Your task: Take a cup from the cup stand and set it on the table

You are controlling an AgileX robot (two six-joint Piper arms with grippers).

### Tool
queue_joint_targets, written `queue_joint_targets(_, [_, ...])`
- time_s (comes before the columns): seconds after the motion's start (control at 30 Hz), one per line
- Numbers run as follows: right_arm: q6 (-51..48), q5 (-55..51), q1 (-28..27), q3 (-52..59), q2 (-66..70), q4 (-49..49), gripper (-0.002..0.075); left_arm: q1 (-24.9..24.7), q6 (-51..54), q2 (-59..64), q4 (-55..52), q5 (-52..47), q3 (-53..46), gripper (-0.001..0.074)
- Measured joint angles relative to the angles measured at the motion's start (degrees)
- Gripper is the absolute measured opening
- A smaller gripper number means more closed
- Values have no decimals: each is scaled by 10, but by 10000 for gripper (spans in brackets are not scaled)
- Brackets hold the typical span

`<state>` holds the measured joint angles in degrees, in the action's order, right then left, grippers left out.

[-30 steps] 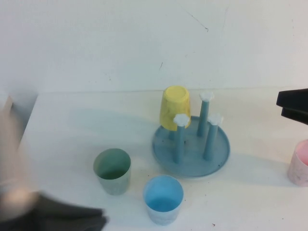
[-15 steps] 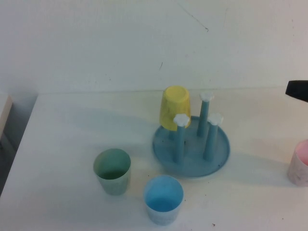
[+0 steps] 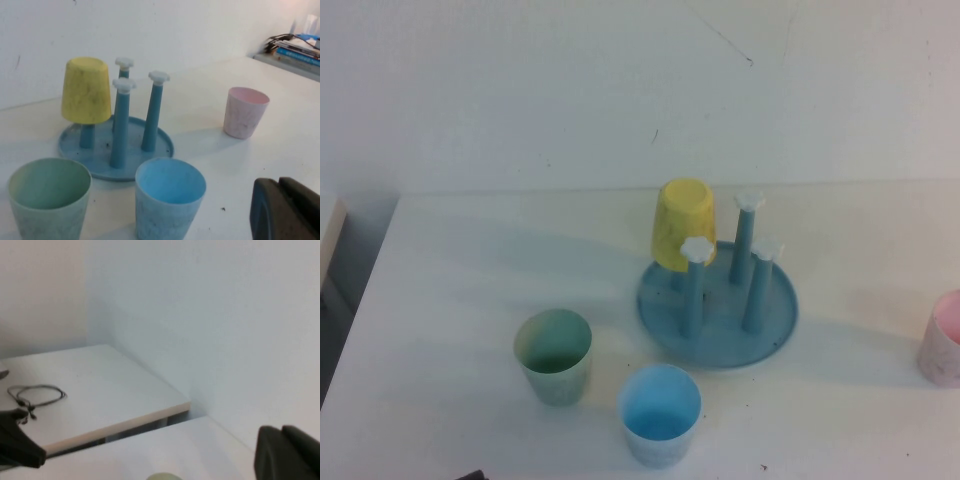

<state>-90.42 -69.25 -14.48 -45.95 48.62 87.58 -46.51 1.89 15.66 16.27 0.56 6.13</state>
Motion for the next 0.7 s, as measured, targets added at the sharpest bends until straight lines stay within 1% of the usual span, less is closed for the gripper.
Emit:
queue_joint_targets(0.1, [6,-7,0,0,-50,-33,-1,0,-3,0,1,4,-23,-1])
queue_joint_targets(0.4, [25,-14,1,0,-164,-58,-1,0,-4,0,1,-55,-71,-2])
queue_joint_targets(0.7, [52,3,64,0,-173,-158,-1,0,-5,0,8,-139,-77,-2])
